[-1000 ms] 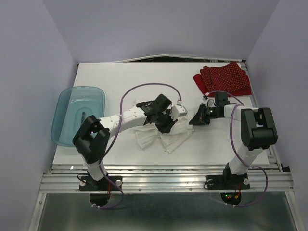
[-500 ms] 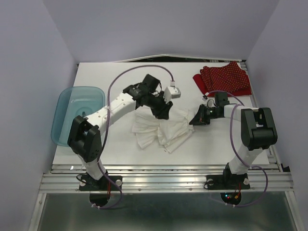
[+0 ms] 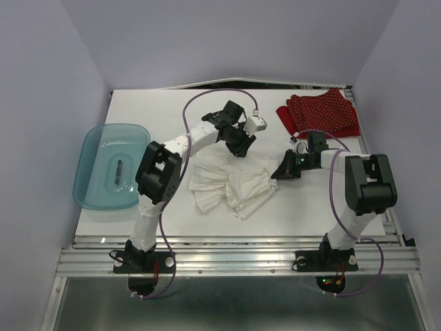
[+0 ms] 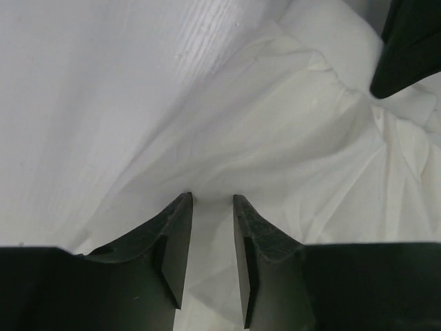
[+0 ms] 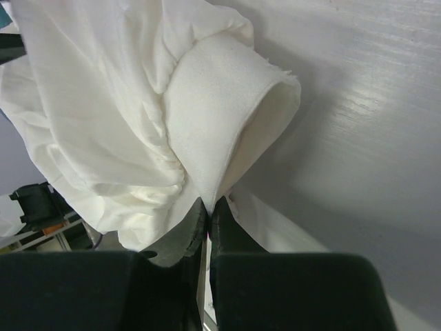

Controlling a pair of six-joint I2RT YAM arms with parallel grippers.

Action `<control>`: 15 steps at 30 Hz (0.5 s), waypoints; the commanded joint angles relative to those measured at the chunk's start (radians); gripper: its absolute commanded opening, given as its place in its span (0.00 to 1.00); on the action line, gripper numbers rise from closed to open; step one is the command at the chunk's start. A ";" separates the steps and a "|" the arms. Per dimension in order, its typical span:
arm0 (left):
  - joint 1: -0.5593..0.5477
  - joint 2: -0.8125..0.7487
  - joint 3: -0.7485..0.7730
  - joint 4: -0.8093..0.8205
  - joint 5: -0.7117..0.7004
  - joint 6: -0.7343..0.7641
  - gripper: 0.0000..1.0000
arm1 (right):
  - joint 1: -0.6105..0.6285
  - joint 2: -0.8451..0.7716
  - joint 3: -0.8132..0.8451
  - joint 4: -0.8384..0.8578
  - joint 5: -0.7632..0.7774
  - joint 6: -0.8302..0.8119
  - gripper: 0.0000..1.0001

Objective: Fold and stack the skirts
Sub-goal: Fold the skirt

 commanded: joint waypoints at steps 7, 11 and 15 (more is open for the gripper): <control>-0.084 -0.227 -0.291 -0.006 0.015 0.038 0.19 | 0.000 -0.025 0.000 -0.008 0.028 -0.014 0.01; -0.153 -0.341 -0.443 0.054 0.000 -0.020 0.18 | 0.000 -0.029 -0.011 -0.006 0.033 -0.008 0.01; -0.244 -0.444 -0.576 0.176 -0.100 -0.098 0.25 | 0.000 -0.041 -0.030 -0.005 0.036 -0.011 0.01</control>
